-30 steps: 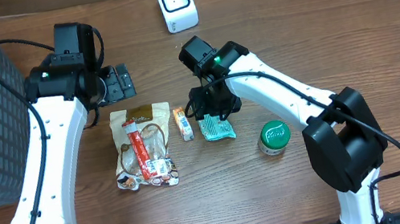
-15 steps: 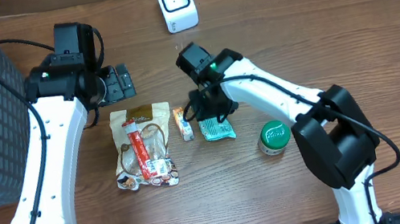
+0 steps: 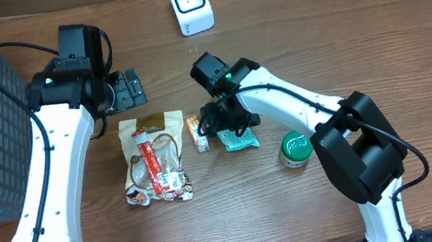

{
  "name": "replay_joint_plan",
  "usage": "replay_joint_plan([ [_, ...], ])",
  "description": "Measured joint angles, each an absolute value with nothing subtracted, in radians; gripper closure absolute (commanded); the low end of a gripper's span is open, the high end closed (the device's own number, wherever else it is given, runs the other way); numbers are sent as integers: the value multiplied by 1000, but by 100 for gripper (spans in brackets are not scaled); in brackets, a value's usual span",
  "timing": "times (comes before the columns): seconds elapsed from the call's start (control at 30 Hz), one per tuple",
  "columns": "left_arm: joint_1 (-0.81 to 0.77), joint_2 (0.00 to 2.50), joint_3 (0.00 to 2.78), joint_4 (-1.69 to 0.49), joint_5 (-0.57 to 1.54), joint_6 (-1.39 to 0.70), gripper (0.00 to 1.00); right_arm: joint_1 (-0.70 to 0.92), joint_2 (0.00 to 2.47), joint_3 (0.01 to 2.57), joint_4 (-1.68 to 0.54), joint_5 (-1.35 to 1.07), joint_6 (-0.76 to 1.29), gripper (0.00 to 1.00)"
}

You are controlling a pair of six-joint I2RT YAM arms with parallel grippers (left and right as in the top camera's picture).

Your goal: Scan the item barcode

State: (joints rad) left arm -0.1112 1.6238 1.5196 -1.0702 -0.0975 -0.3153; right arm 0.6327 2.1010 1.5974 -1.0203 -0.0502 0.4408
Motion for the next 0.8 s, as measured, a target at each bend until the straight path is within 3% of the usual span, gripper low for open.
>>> replay_joint_plan([
  [0.13,-111,1624,1520,-1071,-97,-315,0,616,2072,1674,-1150,-33,451,15],
  [0.17,-111,1624,1520,-1070,-97,-315,0,607,2049,1696,-1190,-23,461,11],
  [0.2,-111,1624,1520,-1070,-97,-315,0,597,2024,1711,-1221,-15,476,0],
  [0.4,-111,1624,1520,-1070,-97,-315,0,511,1867,1752,-1346,-8,570,0],
  [0.43,-111,1624,1520,-1071,-97,-315,0,499,1860,1755,-1374,-14,573,2],
  [0.5,-111,1624,1520,-1071,-97,-315,0,474,1857,1755,-1445,-24,564,19],
  [0.63,-111,1624,1520,-1070,-97,-315,0,434,1862,1755,-1518,-24,608,15],
  [0.8,-111,1624,1520,-1071,-97,-315,0,386,1862,1755,-1586,-22,818,8],
])
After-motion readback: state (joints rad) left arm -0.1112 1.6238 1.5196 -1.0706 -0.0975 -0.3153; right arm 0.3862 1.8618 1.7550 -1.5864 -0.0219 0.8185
